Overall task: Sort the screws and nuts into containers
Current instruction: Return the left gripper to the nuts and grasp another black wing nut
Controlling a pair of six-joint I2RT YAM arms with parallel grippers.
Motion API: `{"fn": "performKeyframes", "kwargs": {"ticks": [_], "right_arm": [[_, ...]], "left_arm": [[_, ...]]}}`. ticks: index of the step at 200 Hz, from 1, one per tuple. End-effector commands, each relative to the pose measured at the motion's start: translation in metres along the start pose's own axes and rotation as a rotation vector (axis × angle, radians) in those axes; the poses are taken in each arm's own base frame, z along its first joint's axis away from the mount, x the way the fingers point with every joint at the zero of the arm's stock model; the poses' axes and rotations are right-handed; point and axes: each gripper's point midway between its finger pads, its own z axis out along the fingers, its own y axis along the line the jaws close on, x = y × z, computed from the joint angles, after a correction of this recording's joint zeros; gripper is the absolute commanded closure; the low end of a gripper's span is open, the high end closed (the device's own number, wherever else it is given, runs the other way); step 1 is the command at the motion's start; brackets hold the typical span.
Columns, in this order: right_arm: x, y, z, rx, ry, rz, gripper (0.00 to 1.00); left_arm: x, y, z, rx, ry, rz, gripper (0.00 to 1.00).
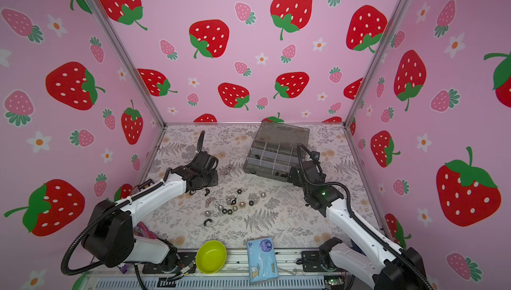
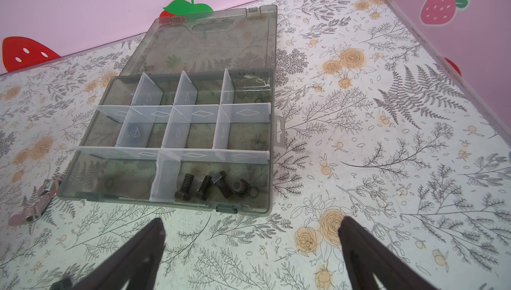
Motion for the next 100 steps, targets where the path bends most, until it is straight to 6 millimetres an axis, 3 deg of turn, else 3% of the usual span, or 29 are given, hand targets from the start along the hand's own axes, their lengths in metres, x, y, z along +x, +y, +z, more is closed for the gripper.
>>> {"fn": "performKeyframes", "kwargs": {"ticks": [1,29,100], "right_arm": [[0.002,-0.005,0.004,0.03,0.007,0.021,0.0],[0.002,-0.004,0.006,0.036,0.012,0.021,0.0],[0.001,-0.008,0.005,0.058,0.009,0.022,0.0]], "left_arm": [[0.009,0.023,0.005,-0.031,0.018,-0.057,0.55],[0.01,0.03,0.012,-0.028,0.029,-0.065,0.58],[0.024,0.022,0.034,0.002,0.11,-0.06,0.66]]}}
